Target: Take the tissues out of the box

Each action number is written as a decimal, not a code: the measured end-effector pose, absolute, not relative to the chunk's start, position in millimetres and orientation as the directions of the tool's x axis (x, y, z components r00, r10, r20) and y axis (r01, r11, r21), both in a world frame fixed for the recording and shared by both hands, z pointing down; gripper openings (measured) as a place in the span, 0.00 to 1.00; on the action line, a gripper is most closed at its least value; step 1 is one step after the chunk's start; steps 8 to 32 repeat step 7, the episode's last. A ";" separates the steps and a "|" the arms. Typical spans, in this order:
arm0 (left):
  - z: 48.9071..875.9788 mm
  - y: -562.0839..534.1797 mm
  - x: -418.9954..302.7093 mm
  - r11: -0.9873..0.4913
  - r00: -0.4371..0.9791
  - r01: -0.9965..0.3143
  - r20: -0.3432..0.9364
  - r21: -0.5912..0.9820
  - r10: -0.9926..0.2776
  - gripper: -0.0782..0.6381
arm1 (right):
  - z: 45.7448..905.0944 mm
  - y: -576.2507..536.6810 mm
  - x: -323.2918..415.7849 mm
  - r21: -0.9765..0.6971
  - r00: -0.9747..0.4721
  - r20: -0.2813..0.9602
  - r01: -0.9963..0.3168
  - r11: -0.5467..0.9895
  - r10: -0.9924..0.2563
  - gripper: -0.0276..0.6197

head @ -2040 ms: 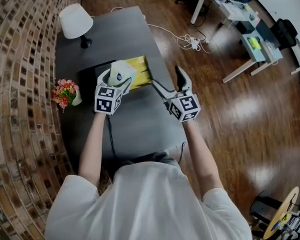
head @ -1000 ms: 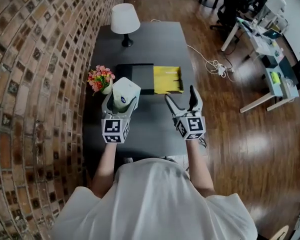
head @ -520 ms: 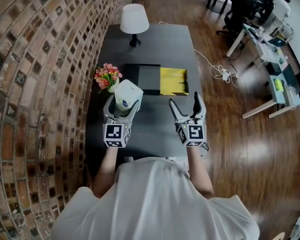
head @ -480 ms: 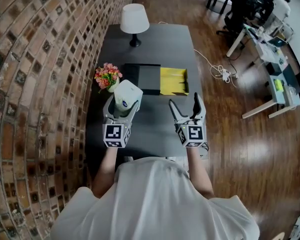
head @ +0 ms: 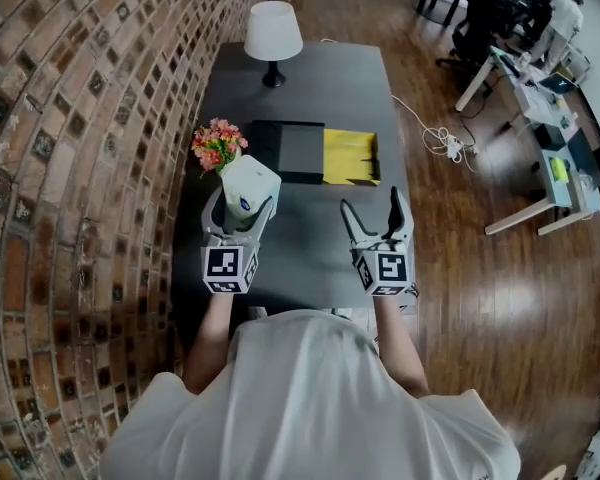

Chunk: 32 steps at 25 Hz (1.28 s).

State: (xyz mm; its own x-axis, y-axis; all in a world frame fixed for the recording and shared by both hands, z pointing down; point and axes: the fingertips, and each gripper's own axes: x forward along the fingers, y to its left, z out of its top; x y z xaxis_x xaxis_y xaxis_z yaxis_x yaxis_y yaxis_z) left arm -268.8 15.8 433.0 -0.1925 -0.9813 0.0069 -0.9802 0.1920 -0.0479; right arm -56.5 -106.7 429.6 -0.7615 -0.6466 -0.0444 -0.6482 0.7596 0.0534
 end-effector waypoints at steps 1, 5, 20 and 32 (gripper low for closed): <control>432.7 16.0 -268.6 0.191 -0.192 -0.980 0.007 -0.047 -0.981 0.66 | 429.9 -107.0 -55.1 0.053 -0.758 -0.044 -0.652 0.756 -0.651 0.75; 432.3 12.2 -266.8 0.186 -0.187 -0.981 0.012 -0.054 -0.982 0.66 | 431.2 -113.0 -47.6 0.057 -0.743 -0.041 -0.669 0.741 -0.668 0.75; 430.5 9.4 -266.6 0.184 -0.185 -0.981 0.009 -0.057 -0.983 0.66 | 431.4 -117.8 -44.4 0.055 -0.737 -0.038 -0.676 0.735 -0.675 0.75; 430.5 9.4 -266.6 0.184 -0.185 -0.981 0.009 -0.057 -0.983 0.66 | 431.4 -117.8 -44.4 0.055 -0.737 -0.038 -0.676 0.735 -0.675 0.75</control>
